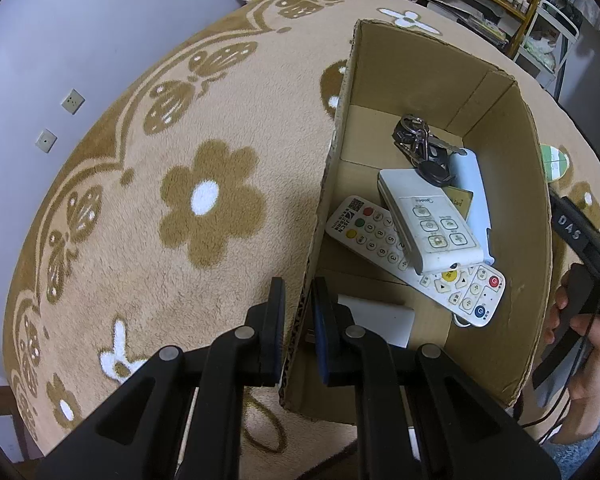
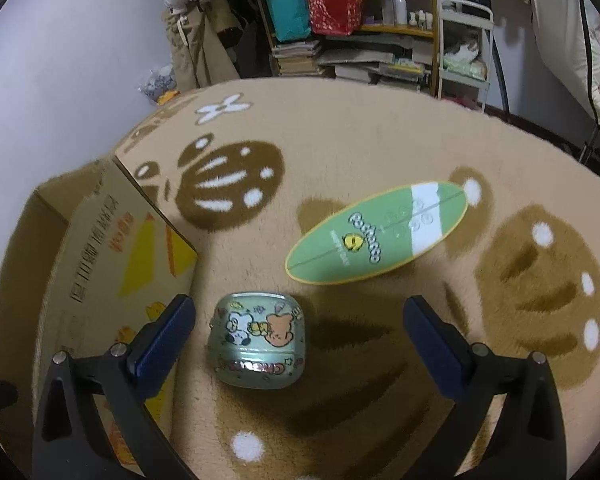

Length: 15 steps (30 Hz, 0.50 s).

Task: Organize rigid objects
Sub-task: 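Move the right gripper to the mint-green tin and grasp it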

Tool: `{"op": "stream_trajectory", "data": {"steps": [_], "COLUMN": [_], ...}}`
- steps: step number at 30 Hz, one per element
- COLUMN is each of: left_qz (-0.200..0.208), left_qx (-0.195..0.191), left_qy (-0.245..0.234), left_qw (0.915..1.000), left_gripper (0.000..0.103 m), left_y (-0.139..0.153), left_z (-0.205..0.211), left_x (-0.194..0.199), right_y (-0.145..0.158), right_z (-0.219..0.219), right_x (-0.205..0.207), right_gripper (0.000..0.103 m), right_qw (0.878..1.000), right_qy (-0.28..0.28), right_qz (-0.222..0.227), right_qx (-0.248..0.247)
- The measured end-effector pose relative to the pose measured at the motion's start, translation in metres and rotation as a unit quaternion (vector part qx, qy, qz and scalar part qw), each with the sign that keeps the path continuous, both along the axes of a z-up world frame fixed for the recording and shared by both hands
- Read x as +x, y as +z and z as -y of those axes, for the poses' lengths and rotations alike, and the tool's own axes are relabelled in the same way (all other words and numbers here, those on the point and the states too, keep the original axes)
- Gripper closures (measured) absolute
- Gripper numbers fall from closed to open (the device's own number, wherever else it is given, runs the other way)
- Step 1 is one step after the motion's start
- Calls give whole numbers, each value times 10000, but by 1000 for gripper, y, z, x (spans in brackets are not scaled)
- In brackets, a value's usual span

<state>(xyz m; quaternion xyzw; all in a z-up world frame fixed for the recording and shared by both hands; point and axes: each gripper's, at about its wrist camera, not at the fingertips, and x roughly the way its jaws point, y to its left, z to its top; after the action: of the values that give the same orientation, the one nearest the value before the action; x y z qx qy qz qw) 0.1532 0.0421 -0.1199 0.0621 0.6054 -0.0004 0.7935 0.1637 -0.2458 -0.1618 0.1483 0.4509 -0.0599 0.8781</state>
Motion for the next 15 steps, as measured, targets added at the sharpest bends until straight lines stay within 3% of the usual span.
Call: {"op": "stream_trajectory", "data": {"steps": [7, 9, 14, 15], "left_qz": [1, -1, -2, -4], "left_qx": [10, -1, 2, -4], "left_qy": [-10, -4, -12, -6], "left_qw": [10000, 10000, 10000, 10000], "left_gripper": [90, 90, 90, 90], "left_y": [-1, -1, -2, -2], "left_z": [-1, 0, 0, 0], "left_x": [0, 0, 0, 0], "right_y": [-12, -15, -14, -12], "right_z": [-13, -15, -22, -23], "right_x": [2, 4, 3, 2], "right_gripper": [0, 20, 42, 42], "right_qw": [9997, 9994, 9985, 9984], "right_qy": [203, 272, 486, 494], "right_qz": [-99, -171, -257, -268], "right_qx": [-98, -90, -35, -99]}}
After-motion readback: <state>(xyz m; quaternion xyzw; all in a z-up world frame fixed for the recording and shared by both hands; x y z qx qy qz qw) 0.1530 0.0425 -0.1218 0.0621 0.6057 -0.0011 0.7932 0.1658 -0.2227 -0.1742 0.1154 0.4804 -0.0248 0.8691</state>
